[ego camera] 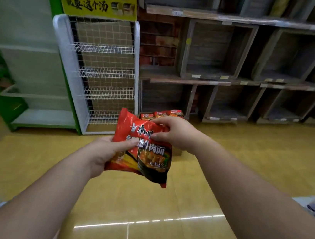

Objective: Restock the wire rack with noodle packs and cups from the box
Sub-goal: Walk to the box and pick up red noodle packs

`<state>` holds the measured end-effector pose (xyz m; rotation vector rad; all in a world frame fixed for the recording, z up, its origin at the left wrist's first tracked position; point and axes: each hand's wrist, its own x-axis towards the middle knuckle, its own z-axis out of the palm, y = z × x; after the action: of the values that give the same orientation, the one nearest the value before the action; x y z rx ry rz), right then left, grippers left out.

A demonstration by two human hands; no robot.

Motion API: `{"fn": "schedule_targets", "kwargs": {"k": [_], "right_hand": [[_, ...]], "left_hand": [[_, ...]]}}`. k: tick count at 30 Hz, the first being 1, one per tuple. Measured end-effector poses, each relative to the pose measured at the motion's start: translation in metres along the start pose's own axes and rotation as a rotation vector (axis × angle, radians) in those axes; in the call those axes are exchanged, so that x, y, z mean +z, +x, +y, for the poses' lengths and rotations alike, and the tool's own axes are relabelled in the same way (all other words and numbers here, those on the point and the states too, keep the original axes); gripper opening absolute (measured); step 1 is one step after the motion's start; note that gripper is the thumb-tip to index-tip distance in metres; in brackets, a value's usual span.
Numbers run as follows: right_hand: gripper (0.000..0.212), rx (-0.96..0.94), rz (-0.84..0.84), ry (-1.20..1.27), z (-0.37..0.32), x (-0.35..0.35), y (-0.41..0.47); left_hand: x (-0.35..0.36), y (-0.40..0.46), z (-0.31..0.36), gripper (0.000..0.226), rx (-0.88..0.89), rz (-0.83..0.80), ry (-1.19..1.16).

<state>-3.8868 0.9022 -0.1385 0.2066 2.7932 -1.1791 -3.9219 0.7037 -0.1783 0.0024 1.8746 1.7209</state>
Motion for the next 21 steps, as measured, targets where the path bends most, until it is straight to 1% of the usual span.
{"fn": "schedule_targets", "kwargs": {"k": [3,6,8,11,14,17,19,21], "right_hand": [[0.061,0.065,0.113,0.074,0.002,-0.003,0.088],[0.070,0.191,0.175,0.180,0.004,-0.014,0.159],[0.070,0.234,0.172,0.254,0.010,-0.023,0.195],[0.065,0.259,0.129,0.318,0.016,-0.035,0.254],[0.058,0.237,0.116,0.288,0.022,-0.040,0.318],[0.058,0.226,0.119,0.233,0.037,-0.048,0.379],[0.056,0.222,0.115,0.255,0.055,-0.060,0.421],[0.054,0.235,0.110,0.314,0.075,-0.076,0.463]], "left_hand": [[-0.026,0.083,0.036,0.046,-0.045,0.004,-0.074],[-0.051,0.150,0.074,0.050,-0.063,0.029,-0.095],[-0.064,0.186,0.095,0.056,-0.068,0.053,-0.097],[-0.076,0.244,0.124,0.047,-0.056,0.061,-0.126],[-0.078,0.302,0.143,0.046,-0.045,0.071,-0.158],[-0.072,0.362,0.158,0.056,-0.043,0.067,-0.187],[-0.065,0.408,0.168,0.058,-0.051,0.069,-0.203],[-0.054,0.454,0.179,0.053,-0.061,0.069,-0.197]]}}
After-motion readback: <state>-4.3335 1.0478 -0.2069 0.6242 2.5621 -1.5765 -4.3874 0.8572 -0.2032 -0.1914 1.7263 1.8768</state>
